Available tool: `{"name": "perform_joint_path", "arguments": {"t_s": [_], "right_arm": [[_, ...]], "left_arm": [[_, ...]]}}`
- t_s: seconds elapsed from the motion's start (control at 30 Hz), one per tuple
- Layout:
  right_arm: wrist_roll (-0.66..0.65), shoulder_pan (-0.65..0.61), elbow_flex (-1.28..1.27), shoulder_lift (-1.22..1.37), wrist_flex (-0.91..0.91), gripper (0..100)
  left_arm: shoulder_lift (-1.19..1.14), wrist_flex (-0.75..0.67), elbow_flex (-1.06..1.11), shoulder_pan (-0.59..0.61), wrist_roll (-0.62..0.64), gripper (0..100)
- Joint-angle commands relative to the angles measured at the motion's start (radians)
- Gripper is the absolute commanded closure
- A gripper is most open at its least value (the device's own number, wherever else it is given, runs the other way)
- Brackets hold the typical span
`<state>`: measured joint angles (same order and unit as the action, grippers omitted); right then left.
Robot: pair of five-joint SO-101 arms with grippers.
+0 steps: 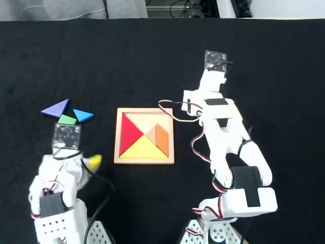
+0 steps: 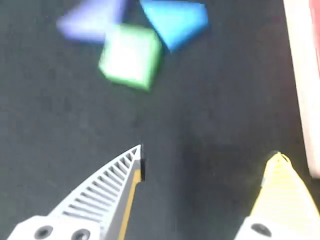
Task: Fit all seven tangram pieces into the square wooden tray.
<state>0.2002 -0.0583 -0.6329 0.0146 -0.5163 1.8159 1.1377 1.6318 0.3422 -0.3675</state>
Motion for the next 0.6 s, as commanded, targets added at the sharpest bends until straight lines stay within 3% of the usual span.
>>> {"name": "perform_joint_path", "arguments": {"t_s": [0.0, 0.17, 0.27, 0.47, 0.57], "right_arm": [[-0.009, -0.014, 0.008, -0.05, 0.02, 98.0], [-0.009, -0.015, 0.008, -0.05, 0.02, 98.0], [-0.009, -0.015, 0.008, -0.05, 0.02, 98.0], [-0.009, -0.015, 0.007, -0.05, 0.02, 98.0], [-0.009, -0.015, 0.007, -0.05, 0.02, 98.0]], "left_arm": [[0.006, -0.086, -0.219, 0.074, 0.071, 63], [-0.002, -0.129, -0.449, 0.133, 0.084, 63], [-0.003, -0.212, -0.464, 0.142, 0.084, 63], [-0.046, -0.226, -0.452, 0.136, 0.078, 63], [-0.158, -0.227, -0.493, 0.134, 0.002, 63]]}}
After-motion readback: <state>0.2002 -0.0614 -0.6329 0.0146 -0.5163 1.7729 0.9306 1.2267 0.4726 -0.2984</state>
